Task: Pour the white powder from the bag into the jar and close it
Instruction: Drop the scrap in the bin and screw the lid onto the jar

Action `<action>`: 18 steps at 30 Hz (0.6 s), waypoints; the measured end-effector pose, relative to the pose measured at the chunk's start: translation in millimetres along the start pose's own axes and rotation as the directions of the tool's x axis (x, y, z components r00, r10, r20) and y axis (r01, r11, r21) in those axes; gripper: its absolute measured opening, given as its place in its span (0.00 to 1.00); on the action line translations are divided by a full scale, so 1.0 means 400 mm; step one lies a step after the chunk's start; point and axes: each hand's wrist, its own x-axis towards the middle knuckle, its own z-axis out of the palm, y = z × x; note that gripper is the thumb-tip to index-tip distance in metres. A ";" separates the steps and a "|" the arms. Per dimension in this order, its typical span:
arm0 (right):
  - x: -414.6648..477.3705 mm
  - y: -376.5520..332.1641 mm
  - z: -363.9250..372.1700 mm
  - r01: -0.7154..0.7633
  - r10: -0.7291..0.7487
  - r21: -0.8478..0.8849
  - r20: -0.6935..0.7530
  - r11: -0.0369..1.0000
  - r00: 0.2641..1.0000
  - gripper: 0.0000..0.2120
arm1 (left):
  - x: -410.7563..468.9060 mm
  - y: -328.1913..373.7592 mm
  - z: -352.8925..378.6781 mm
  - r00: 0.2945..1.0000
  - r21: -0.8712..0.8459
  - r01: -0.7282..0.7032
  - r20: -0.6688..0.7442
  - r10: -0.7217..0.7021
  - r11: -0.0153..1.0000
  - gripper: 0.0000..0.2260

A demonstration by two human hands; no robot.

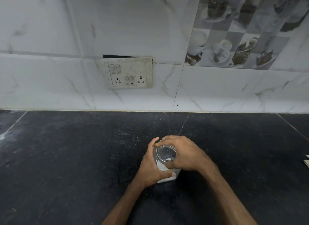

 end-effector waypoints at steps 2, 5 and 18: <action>0.000 0.000 0.009 -0.016 0.016 -0.003 -0.018 1.000 1.000 0.31 | 0.000 -0.001 -0.001 1.000 -0.001 0.001 0.007 -0.001 1.000 0.54; -0.009 0.007 0.028 -0.042 0.041 -0.015 -0.094 0.999 0.995 0.32 | -0.002 -0.001 0.000 1.000 -0.010 0.002 0.004 -0.002 1.000 0.55; -0.022 0.002 0.034 -0.139 0.128 -0.084 -0.124 0.987 0.984 0.37 | -0.001 -0.002 0.005 1.000 -0.024 0.014 -0.001 -0.014 1.000 0.54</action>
